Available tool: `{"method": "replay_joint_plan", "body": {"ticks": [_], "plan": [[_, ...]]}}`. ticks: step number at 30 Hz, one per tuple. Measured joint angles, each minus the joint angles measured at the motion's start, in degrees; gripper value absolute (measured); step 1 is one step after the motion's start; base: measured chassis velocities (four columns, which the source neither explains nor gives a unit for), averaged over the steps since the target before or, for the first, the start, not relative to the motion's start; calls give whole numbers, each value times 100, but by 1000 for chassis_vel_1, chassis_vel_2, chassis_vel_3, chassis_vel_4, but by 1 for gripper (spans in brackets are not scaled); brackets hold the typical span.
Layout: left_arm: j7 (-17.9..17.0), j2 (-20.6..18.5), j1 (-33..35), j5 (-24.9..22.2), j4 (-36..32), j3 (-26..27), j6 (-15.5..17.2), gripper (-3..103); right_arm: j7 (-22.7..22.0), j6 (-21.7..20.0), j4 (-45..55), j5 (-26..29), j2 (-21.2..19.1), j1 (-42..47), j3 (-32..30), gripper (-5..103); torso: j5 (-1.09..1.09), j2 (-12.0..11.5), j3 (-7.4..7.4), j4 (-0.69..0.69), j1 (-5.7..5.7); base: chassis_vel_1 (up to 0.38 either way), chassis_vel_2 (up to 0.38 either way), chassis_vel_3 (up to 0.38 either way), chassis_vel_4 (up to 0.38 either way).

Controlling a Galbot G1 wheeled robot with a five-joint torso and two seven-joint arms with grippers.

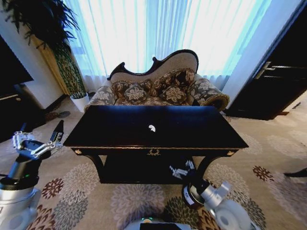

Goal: Move to the front of the table and place the trash on the table into the trash bin.

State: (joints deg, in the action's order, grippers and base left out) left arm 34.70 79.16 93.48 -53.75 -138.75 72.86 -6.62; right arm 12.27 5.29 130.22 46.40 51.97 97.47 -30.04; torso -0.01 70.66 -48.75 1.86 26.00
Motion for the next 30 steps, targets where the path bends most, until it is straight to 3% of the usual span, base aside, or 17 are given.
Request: {"method": "replay_joint_plan", "body": {"ticks": [2,4,6,11,13,18,24,30], "plan": [[-1,-12,-15,8,45,2,1,100,-374,-41,133,-140,-59,-261,-23,100,0,0,0,0,0,0,0,0,0],[-1,-13,-17,13,52,2,1,100,-427,-42,144,-175,-73,-306,-25,100,1,0,0,0,0,0,0,0,0],[0,-8,-22,53,73,-21,-2,100,-748,-41,203,-526,-144,-519,-20,100,0,0,0,-1,0,0,0,0,0],[2,-20,-35,108,115,-39,-2,100,-1044,4,293,-1065,-197,-686,15,100,1,0,0,0,0,0,0,0,0],[4,-42,-43,145,140,-50,-2,100,-1381,-175,420,-1129,-261,-836,70,100,1,0,0,0,0,0,0,0,0],[4,-37,-85,251,145,-176,53,100,-2012,-880,617,-928,-547,-1407,291,100,0,0,0,0,0,0,0,0,0],[6,-82,-97,341,121,-378,93,100,-2085,-1284,448,-863,-846,-2003,545,100,1,0,0,-2,0,0,0,0,0],[18,-181,-153,451,319,-469,99,100,-2113,-1575,-136,-456,-1451,-3130,1103,100,0,0,0,-1,0,0,0,0,0]]}}
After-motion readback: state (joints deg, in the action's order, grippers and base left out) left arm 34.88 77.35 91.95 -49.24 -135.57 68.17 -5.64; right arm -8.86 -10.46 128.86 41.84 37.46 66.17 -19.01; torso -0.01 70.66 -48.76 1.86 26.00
